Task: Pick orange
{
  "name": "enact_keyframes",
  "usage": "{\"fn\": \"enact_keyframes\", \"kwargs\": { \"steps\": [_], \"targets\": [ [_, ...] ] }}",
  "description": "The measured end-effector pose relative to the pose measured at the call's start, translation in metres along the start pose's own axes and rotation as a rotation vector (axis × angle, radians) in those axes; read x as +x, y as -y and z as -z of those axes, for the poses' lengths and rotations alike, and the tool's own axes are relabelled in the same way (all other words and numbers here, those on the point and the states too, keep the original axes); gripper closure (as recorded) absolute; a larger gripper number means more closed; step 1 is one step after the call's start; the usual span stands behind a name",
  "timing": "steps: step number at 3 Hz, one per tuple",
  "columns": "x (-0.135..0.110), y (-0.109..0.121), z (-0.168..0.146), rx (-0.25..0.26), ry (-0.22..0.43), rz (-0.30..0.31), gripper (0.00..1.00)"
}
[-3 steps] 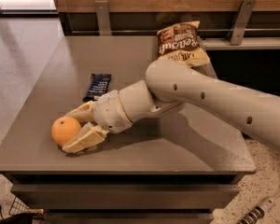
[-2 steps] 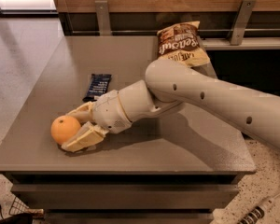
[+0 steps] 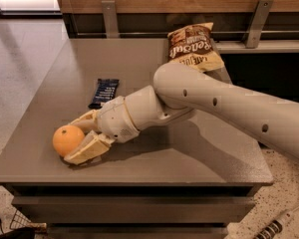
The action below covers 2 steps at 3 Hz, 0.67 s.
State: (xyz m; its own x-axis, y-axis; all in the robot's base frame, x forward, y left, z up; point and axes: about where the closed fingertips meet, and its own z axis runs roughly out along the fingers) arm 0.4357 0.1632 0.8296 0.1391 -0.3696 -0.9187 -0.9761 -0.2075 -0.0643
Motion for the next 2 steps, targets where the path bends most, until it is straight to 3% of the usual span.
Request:
{"fn": "enact_keyframes", "kwargs": {
  "steps": [1,2],
  "targets": [
    [-0.005,0.001,0.003,-0.004,0.007,0.007,1.0],
    [-0.032,0.007,0.025,-0.016,0.04,0.052,1.0]
  ]
}}
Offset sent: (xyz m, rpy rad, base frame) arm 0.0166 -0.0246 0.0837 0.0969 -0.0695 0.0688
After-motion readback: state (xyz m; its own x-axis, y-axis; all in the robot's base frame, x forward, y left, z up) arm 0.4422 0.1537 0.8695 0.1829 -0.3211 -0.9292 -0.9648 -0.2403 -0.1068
